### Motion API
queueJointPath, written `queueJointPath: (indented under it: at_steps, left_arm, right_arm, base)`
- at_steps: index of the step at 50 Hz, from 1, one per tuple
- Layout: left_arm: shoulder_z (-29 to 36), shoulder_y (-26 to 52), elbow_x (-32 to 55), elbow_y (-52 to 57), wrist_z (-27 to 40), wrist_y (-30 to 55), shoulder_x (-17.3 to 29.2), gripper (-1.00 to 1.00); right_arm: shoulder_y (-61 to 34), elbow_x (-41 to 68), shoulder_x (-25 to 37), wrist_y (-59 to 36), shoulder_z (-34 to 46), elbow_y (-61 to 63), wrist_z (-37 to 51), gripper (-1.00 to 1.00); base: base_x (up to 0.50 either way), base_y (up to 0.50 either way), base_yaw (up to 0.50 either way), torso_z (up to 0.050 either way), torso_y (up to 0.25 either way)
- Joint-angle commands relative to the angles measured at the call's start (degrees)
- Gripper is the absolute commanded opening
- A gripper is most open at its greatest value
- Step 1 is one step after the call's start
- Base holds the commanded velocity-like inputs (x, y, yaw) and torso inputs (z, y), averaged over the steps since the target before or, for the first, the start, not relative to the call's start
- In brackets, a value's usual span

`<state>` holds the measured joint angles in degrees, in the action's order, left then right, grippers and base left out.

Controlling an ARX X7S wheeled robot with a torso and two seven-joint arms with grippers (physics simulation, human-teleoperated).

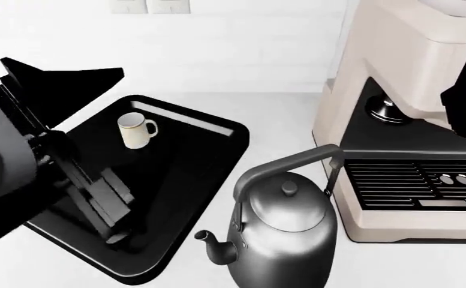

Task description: Pick the kettle from the counter and place it on the tray. Then pick the mug from the cabinet and place it on the tray. Then close the cabinet doors.

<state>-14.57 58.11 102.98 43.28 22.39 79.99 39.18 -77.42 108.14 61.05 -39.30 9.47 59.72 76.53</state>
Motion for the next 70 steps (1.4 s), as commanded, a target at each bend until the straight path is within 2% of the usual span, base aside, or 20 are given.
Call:
queueJointPath:
  at_steps: [1,6,11,20,27,35,49,70]
  left_arm:
    - [-4.8,-4.9,17.4,7.3,2.2,-4.3,6.7,1.00]
    - [-5.3,-5.3,21.7,9.1,2.5,-6.9,8.6,1.00]
    - [-2.8,-3.9,24.5,10.9,3.8,-9.4,9.9,1.00]
    - [2.1,-2.6,25.3,12.6,4.8,-10.4,8.5,1.00]
    - [9.3,2.1,22.5,10.7,6.0,-9.2,6.0,1.00]
    - [18.3,7.7,16.7,6.6,7.5,-6.1,0.7,1.00]
    - [22.6,11.6,9.6,0.2,4.5,-1.8,-3.5,1.00]
    - [28.4,11.8,0.1,-4.2,-0.5,2.3,-8.7,1.00]
  right_arm:
    - [1.7,1.2,-1.9,-2.6,-3.5,-0.1,0.5,1.00]
    - [1.9,1.3,-2.5,-3.5,-3.8,-0.3,0.7,1.00]
    - [1.5,2.0,-3.0,-4.1,-4.2,-0.2,1.3,1.00]
    - [2.4,3.2,-3.8,-5.6,-6.4,-0.1,1.8,1.00]
    - [1.9,3.5,-5.1,-7.1,-6.4,-0.5,2.2,1.00]
    - [3.3,3.6,-5.3,-7.6,-8.0,-0.4,1.9,1.00]
    - [7.1,3.3,-5.7,-9.0,-12.3,-0.3,0.8,1.00]
    - [10.6,3.8,-7.4,-12.4,-17.8,-0.3,0.3,1.00]
  base:
    - [0.00,0.00,0.00,0.000,0.000]
    - [0.00,0.00,0.00,0.000,0.000]
    - [0.00,0.00,0.00,0.000,0.000]
    - [0.00,0.00,0.00,0.000,0.000]
    - [0.00,0.00,0.00,0.000,0.000]
    - [0.00,0.00,0.00,0.000,0.000]
    - [0.00,0.00,0.00,0.000,0.000]
    - [0.00,0.00,0.00,0.000,0.000]
